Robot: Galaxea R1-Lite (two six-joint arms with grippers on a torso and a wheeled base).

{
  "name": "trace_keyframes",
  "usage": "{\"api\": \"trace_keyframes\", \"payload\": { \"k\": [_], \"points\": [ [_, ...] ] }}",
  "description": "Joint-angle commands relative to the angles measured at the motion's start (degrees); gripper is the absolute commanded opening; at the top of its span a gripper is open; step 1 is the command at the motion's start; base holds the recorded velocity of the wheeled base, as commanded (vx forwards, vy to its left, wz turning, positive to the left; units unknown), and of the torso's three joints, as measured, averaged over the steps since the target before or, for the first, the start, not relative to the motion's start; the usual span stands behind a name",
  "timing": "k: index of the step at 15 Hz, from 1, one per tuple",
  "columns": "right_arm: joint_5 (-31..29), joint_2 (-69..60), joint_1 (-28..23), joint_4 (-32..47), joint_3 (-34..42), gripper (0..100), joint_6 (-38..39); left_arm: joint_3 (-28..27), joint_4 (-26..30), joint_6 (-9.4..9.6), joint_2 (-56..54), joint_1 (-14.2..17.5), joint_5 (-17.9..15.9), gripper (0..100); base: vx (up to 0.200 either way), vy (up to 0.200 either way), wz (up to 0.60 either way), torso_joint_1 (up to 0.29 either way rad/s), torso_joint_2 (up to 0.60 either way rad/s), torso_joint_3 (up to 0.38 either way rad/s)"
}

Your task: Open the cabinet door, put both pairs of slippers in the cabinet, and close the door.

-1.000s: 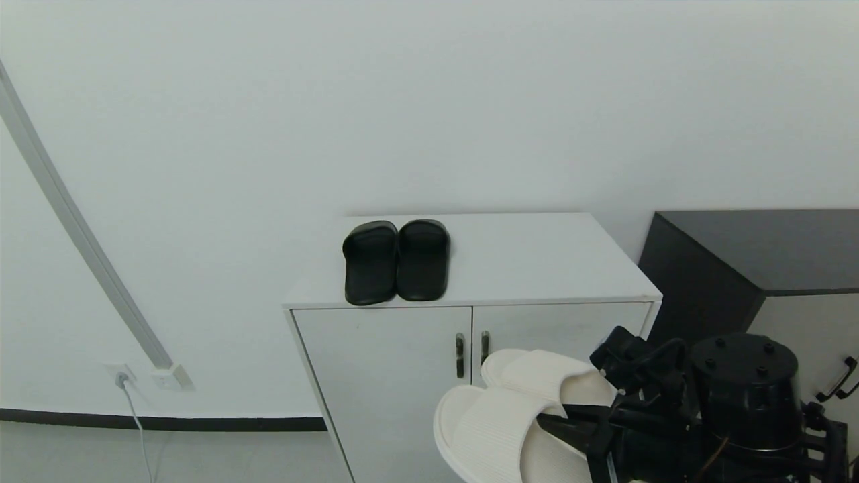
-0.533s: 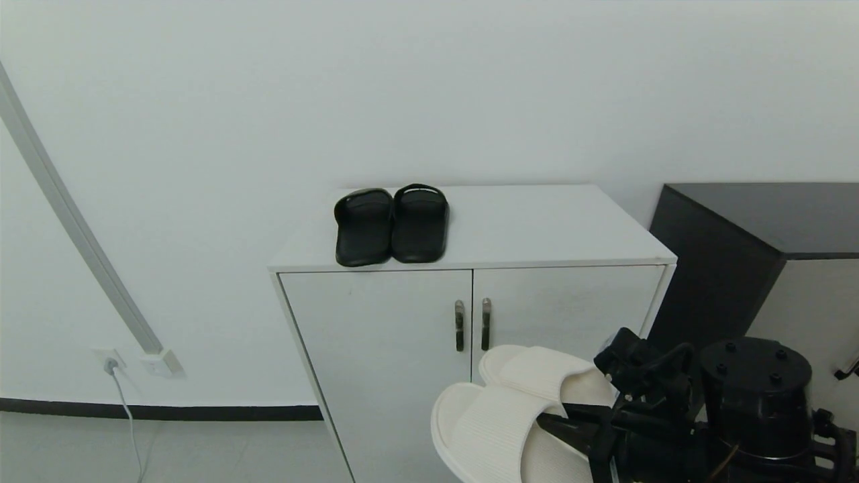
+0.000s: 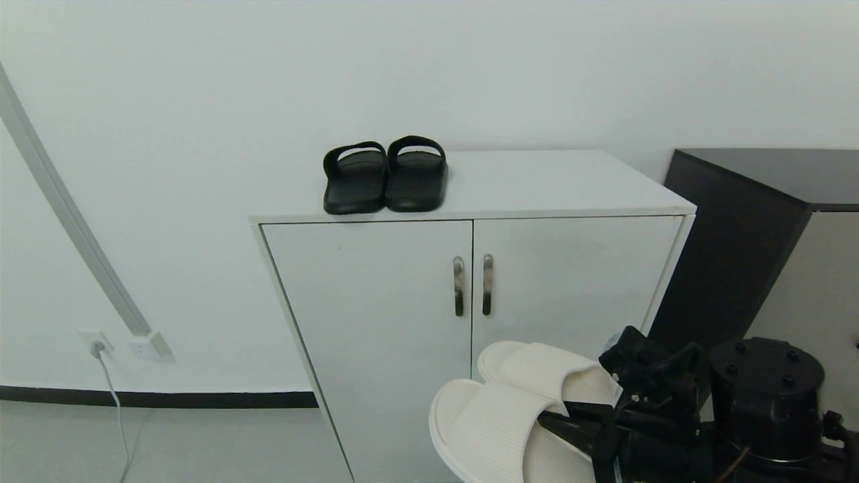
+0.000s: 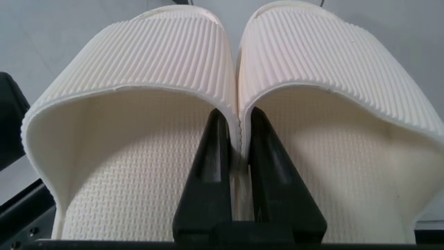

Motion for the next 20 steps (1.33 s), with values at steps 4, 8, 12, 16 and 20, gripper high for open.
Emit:
{"api": "trace_keyframes", "payload": {
  "k": [4, 8, 12, 16, 20],
  "points": [
    [-0.1, 0.1, 0.7, 0.0, 2.1, 0, 0.0, 0.0, 0.1, 0.02, 0.1, 0.0, -0.2, 100, 0.000, 0.000, 0.00, -0.117, 0.47, 0.344],
    [0.0, 0.1, 1.0, 0.0, 2.2, 0, 0.0, 0.0, 0.1, 0.02, 0.0, 0.0, -0.2, 100, 0.000, 0.000, 0.00, -0.063, 0.45, 0.367],
    [0.0, 0.9, 1.5, -0.1, 2.6, 0, -0.5, 0.0, 0.1, 0.28, 0.1, 0.0, -0.2, 100, 0.000, 0.000, 0.00, -0.007, 0.16, 0.146],
    [-0.1, 1.0, 1.5, -0.2, 2.7, 0, -0.8, -0.1, 0.0, 0.63, 0.4, 0.0, -1.5, 100, 0.000, 0.000, 0.00, 0.000, 0.00, 0.000],
    [0.1, 1.3, 1.5, -0.2, 3.0, 0, -1.6, -10.8, 0.5, -8.86, 9.5, -3.0, -7.9, 100, 0.000, 0.000, 0.00, -0.013, 0.08, 0.088]
  ]
}}
